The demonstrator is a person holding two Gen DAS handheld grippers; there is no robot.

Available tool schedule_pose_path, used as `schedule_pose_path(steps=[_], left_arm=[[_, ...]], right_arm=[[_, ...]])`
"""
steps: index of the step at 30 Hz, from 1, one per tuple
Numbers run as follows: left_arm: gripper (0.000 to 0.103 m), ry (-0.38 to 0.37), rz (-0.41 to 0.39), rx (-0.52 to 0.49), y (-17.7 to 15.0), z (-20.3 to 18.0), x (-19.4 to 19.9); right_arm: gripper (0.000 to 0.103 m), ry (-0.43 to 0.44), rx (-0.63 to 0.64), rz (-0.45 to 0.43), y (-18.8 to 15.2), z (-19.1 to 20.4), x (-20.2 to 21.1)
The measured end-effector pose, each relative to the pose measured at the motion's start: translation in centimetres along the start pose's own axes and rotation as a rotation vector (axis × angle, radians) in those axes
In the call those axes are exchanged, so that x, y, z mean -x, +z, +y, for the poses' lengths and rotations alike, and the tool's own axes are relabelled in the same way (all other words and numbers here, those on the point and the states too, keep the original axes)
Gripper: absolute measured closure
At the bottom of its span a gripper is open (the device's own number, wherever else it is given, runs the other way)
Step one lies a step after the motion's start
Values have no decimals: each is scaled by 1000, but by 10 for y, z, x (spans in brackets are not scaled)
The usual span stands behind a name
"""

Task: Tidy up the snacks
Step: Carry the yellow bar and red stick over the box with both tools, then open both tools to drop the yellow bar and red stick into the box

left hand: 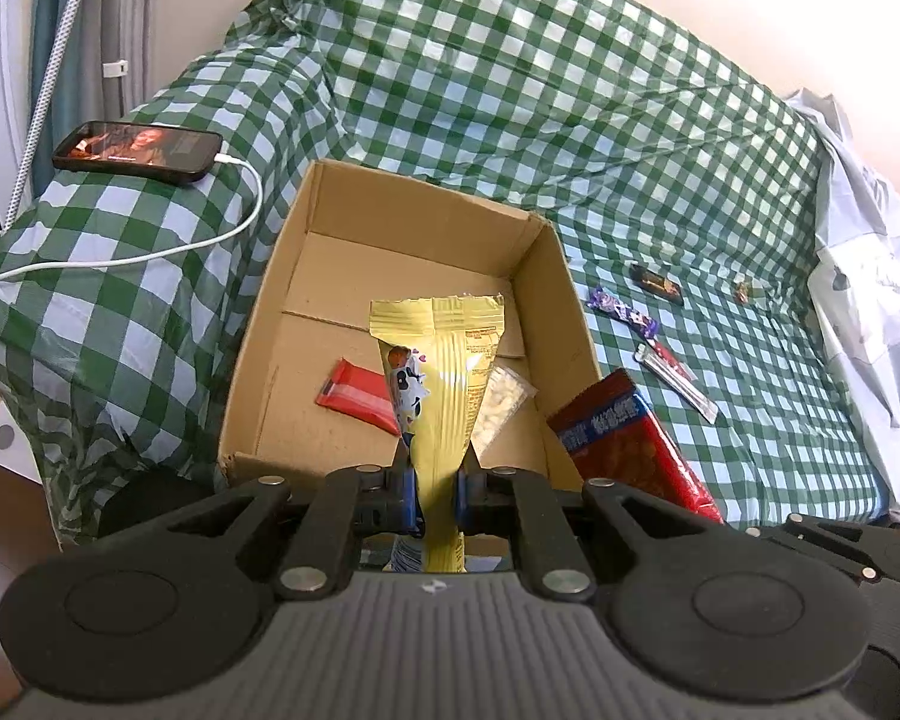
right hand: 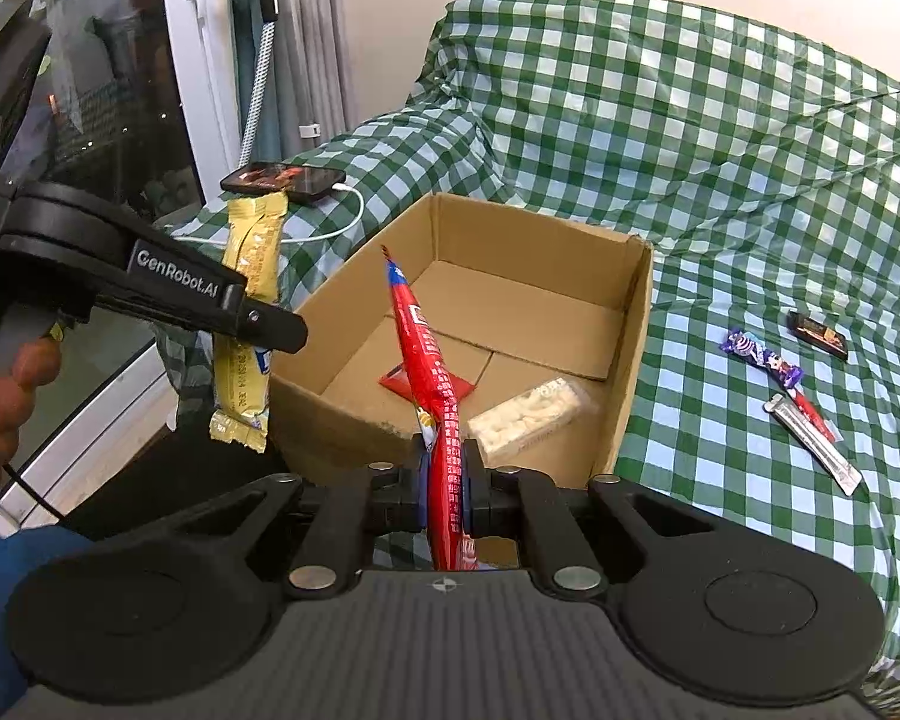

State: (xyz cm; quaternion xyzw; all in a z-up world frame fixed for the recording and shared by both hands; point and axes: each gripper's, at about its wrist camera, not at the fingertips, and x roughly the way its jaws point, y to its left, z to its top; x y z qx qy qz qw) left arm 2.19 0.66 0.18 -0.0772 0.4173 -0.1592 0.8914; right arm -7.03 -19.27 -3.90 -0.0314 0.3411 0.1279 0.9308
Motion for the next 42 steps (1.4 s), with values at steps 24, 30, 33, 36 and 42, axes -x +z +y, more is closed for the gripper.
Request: schedule_pose_path(steps=[24,30,33,36,42], left_arm=[[90,36,20,52,50,23,-54],[90,68,51,47,65,27,-87],[90,78,69,48,72,30,-104],[90,88,89,47,76,33,-120],[90,114,132,43,78,34,-149]], right_arm=[[94,-16,-3,-2,51,-30,-47],[94,-9,-17,41,57,-40,-76],[94,-4,-28,66,58,-45,-92],[94,-2,-39,82,60,-49,-106],[94,0,-45,108,63,-58,-130]])
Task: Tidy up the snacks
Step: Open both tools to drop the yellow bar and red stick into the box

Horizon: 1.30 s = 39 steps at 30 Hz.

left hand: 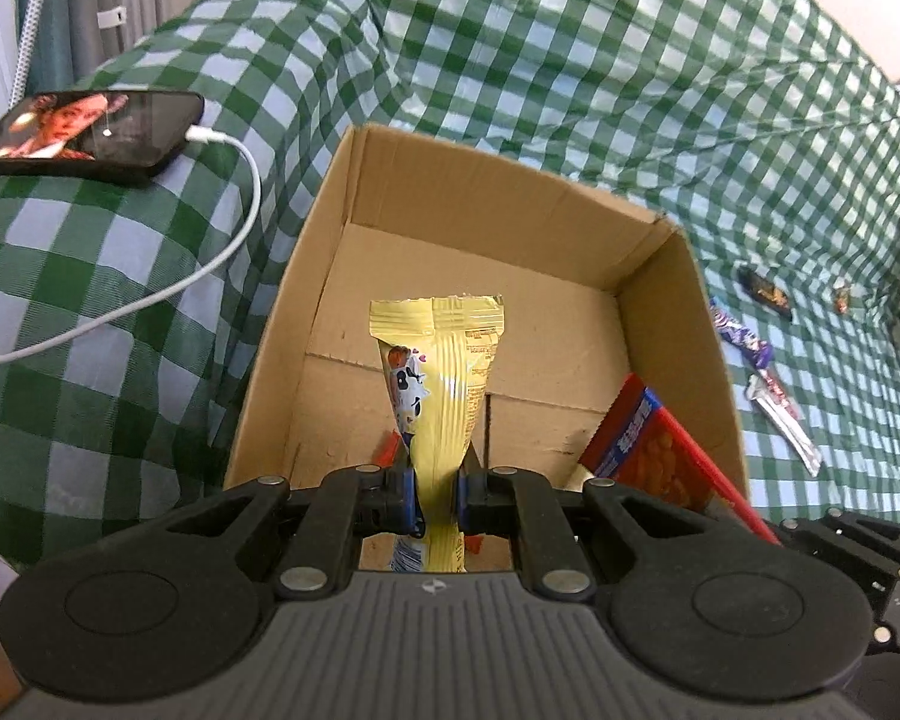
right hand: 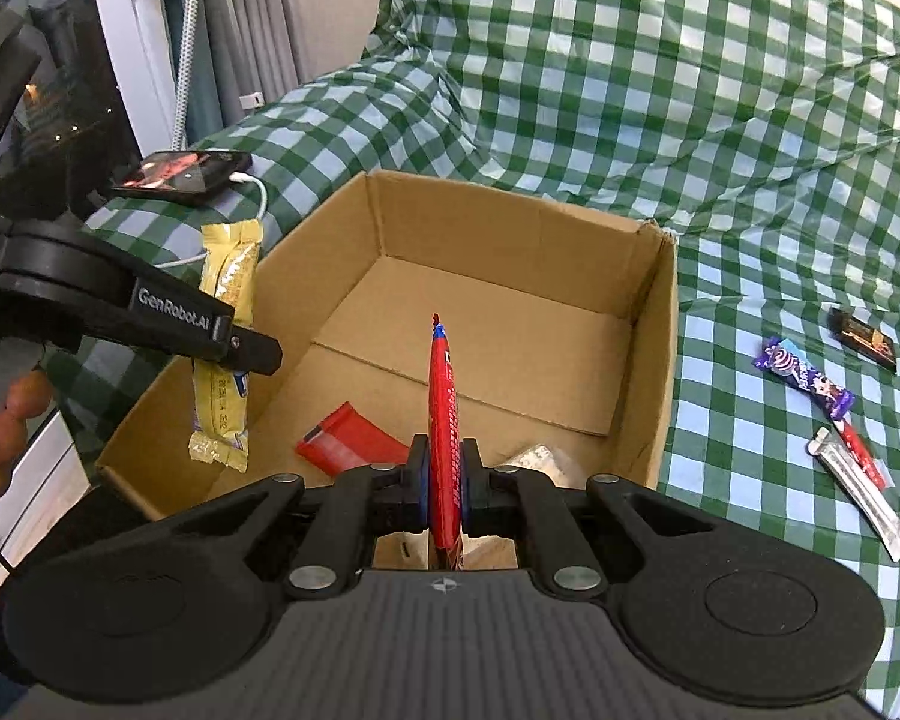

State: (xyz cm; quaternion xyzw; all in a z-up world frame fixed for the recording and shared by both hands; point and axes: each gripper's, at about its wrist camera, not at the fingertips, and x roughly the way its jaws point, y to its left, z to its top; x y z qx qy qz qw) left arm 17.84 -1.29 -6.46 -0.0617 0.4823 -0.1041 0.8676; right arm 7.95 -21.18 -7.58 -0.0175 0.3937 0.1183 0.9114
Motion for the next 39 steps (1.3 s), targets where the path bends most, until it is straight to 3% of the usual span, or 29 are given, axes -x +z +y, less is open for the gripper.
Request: schedule_pose_path(steps=[4,6,8,10,11,12,18,27,39], left_arm=[[90,12,23,-2,2,-1,-13],[80,26,25,-9,2,-1,-16],[31,31,31,-7,1,-2,-17],[6,55,3,0,0,-2,-13],[2,71,-24,-4,-3,-3,-8],[0,86,-41,-15,-5,-3,-3],[0,104,5,-82,-33,-2,13],[0,115,30,-53,-68,1,44],[0,104,-67,-88,-89,-17,90]], right_arm=[[94,-2,-18,16,1,-5,-11],[94,-2,-23,20,2,-6,-15],[92,10,-33,24,3,-7,-19],[87,33,-53,33,4,-10,-23],[71,40,-64,38,5,-10,-23],[53,44,-70,37,5,-10,-22],[31,34,-64,43,-7,0,-1],[22,34,-63,89,-40,26,31],[16,-6,-43,-14,-54,44,81]])
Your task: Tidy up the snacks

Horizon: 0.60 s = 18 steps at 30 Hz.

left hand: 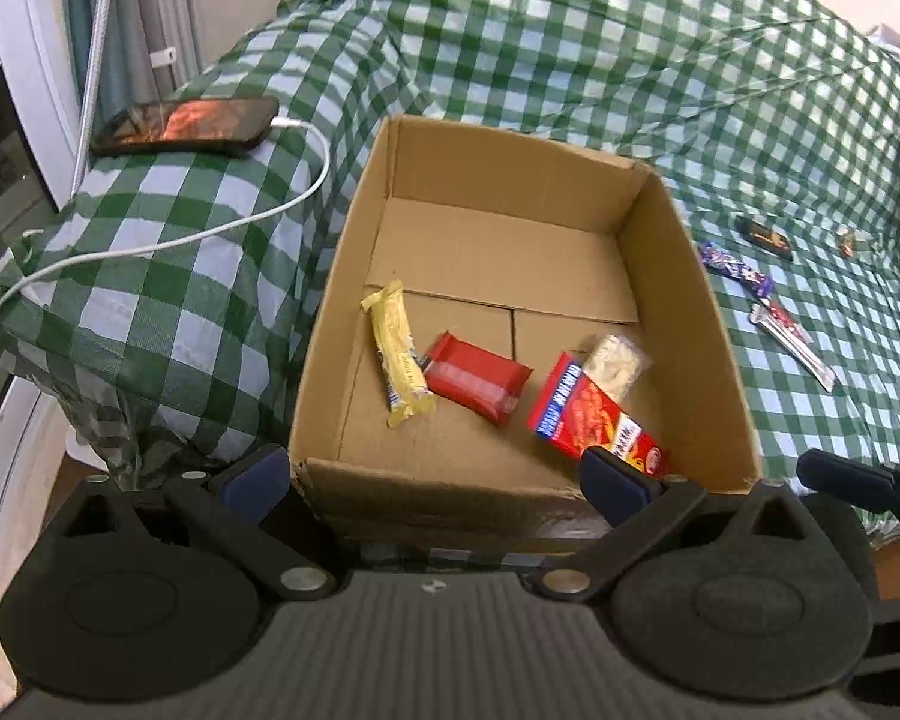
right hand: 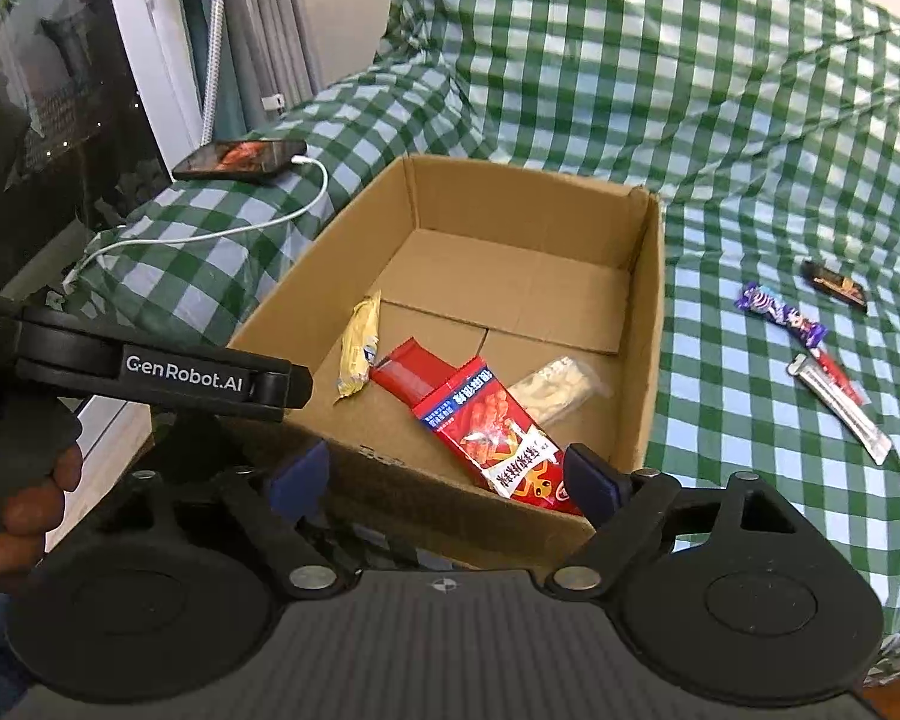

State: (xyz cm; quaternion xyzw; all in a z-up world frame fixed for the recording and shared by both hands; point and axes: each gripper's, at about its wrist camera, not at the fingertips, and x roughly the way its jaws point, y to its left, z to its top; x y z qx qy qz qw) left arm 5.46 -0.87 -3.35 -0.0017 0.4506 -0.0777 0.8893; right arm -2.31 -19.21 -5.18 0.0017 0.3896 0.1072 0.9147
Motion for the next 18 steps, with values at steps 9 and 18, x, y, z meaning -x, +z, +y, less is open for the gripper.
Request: schedule_pose_path(steps=[9,18], left_arm=[[0,-12,-49,-27,-11,-9,24],[0,-13,-82,-32,-17,-9,41]], right_arm=[[15,-18,-8,-56,-11,2,25],[14,-22,0,-88,-19,6,40]])
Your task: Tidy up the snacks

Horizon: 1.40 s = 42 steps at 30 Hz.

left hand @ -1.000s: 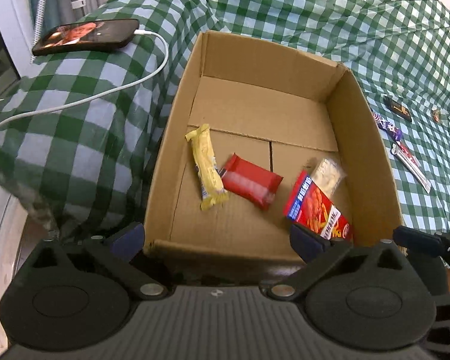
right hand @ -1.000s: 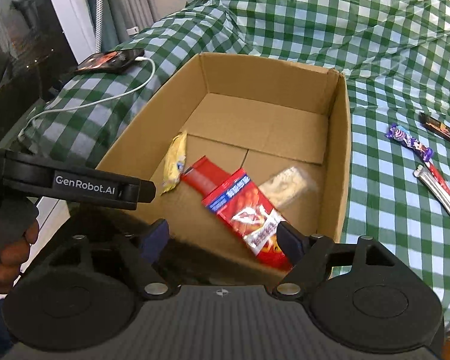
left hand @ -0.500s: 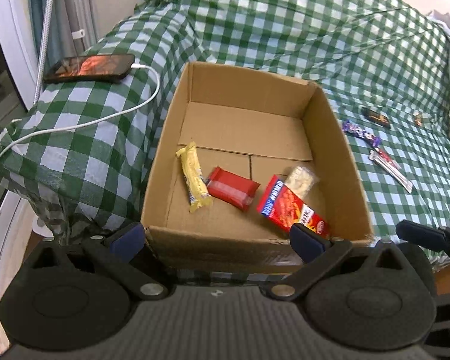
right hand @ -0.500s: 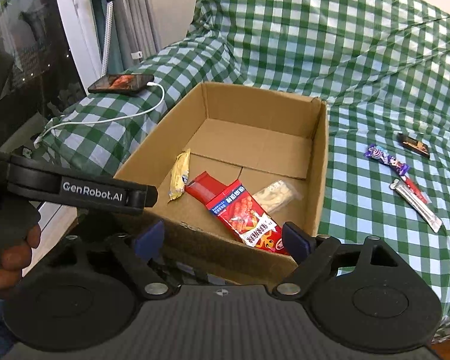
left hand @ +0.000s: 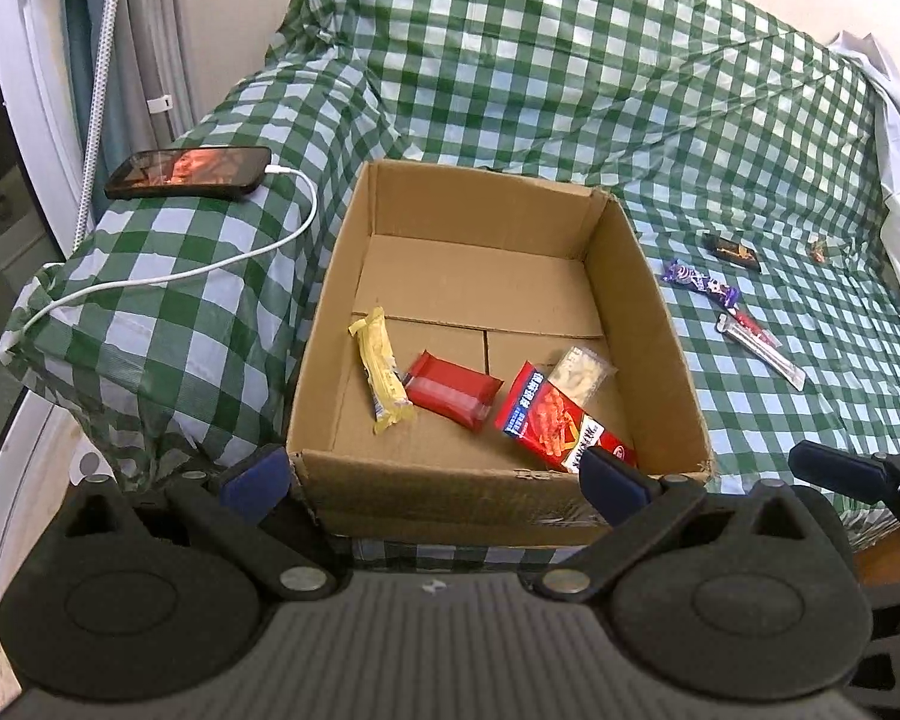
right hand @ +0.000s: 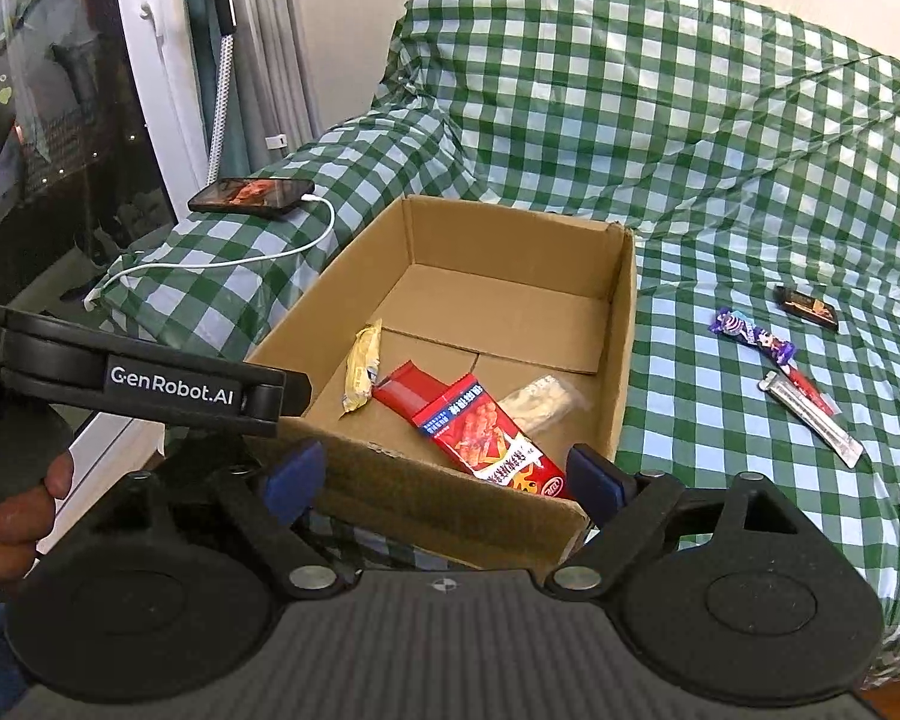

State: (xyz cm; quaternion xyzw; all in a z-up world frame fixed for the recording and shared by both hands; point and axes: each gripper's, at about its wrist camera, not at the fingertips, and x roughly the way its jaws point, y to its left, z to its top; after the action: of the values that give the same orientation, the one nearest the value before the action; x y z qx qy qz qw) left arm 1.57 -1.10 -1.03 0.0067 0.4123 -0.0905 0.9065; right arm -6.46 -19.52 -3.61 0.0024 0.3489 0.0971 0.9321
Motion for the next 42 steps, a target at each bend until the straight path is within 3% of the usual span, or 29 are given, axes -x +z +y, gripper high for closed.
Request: schedule_pose_path(steps=[42], left_arm=[[0,0,-40,19,-5,3,32]], right_arm=[[11,-25,17,-53,-5,3,27]])
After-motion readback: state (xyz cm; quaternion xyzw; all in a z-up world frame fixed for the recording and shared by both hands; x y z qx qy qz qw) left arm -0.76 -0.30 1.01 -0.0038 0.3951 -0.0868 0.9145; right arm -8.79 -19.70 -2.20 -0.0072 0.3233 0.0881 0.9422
